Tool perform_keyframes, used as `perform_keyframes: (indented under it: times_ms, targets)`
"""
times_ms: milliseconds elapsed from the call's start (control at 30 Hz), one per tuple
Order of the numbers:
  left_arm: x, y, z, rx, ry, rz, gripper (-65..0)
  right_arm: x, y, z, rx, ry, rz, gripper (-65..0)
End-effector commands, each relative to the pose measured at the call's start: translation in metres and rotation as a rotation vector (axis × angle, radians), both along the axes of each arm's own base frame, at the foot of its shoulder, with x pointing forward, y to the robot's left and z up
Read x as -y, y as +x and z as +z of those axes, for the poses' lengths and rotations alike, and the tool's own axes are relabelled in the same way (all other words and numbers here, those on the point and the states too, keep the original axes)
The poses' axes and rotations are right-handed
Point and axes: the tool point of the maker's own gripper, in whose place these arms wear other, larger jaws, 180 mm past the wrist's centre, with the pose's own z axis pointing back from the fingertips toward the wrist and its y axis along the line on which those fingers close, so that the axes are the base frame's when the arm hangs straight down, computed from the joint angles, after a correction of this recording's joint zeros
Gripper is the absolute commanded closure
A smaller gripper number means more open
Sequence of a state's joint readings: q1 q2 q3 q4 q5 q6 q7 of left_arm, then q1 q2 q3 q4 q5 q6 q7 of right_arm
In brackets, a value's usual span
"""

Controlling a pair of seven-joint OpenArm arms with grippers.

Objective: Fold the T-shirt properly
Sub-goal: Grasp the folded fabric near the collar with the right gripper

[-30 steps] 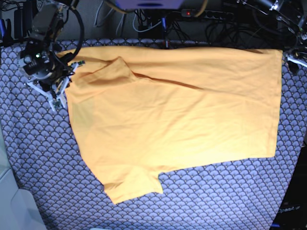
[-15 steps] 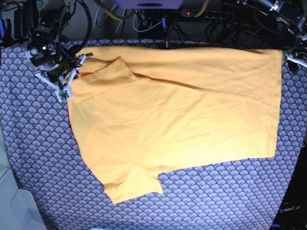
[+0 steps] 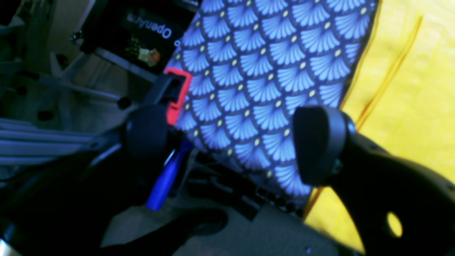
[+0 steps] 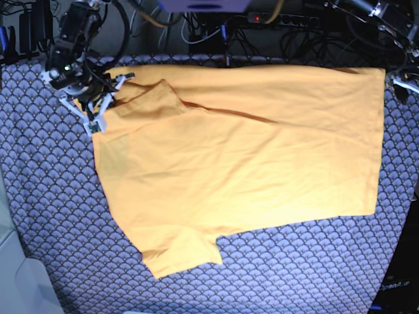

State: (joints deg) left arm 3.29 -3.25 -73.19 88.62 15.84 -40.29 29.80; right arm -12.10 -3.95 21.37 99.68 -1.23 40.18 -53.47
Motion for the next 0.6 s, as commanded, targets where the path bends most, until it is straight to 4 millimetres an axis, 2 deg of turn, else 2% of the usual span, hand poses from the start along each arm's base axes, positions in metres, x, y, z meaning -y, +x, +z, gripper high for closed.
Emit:
perform_keyframes:
  times_ms: [0, 167, 333, 467, 567]
  targets:
    - [-0.010, 0.004, 0.018, 0.038, 0.048, -0.002, -54.1, -0.003, -0.001, -0.003, -0.013, 0.010, -0.003, 0.0]
    - [-0.010, 0.004, 0.018, 0.038, 0.048, 0.000, -54.1, -0.009, 0.001, -0.005, -0.007, 0.026, 0.007, 0.0]
    - [-0.010, 0.003, 0.018, 0.037, 0.048, 0.000, -54.1, -0.031, 0.030, 0.009, 0.055, 0.024, 0.105, 0.0]
    - [-0.010, -0.002, 0.015, 0.019, 0.048, 0.000, -54.1, -0.060, 0.069, 0.036, 0.134, 0.012, 0.214, 0.0]
    - [-0.011, -0.003, 0.018, 0.020, 0.059, -0.002, -54.1, -0.069, 0.098, 0.076, 0.199, -0.073, 0.285, 0.0]
